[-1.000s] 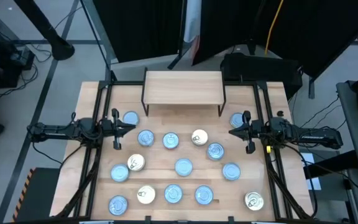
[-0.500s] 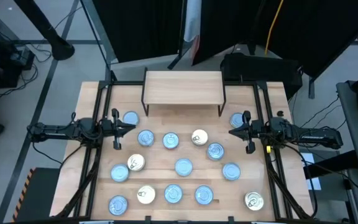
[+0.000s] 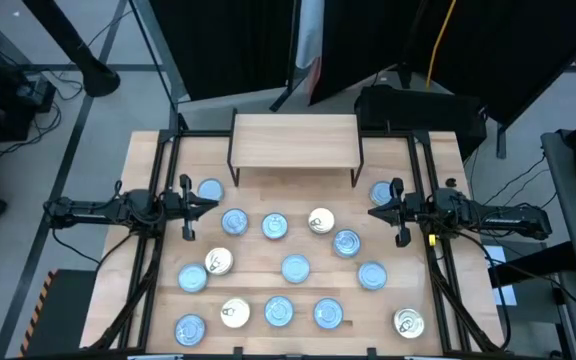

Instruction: Stack canned seafood by type on shelf

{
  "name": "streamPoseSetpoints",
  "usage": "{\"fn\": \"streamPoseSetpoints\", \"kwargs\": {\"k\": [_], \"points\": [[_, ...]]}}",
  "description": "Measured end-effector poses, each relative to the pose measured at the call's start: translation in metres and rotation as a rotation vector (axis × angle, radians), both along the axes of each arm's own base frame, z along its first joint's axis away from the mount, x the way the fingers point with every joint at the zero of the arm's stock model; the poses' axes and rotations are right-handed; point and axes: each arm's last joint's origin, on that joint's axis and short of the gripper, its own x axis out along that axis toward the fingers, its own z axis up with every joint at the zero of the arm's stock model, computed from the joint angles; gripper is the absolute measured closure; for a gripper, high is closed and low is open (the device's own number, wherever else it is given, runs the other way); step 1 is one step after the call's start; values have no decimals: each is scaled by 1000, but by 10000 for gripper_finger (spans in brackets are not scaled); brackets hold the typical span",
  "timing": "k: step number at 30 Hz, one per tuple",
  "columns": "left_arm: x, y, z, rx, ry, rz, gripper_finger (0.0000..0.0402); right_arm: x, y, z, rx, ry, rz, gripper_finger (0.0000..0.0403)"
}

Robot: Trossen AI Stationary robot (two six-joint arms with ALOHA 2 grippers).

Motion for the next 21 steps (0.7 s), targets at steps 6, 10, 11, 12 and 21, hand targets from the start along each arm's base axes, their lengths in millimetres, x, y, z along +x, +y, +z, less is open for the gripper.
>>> {"fn": "streamPoseSetpoints", "kwargs": {"k": [6, 10, 11, 12, 21], "points": [[0, 0, 0, 0, 0, 0, 375, 0, 0, 0, 0, 0, 0, 403], [0, 0, 0, 0, -1, 0, 375, 0, 0, 0, 0, 0, 0, 403], [0, 0, 0, 0, -2, 0, 375, 0, 0, 0, 0, 1, -1, 403], [0, 0, 0, 0, -4, 0, 375, 0, 0, 0, 0, 0, 0, 403], [-14, 2, 57, -40, -211, 34, 375, 0, 0, 0, 0, 1, 0, 403]]}}
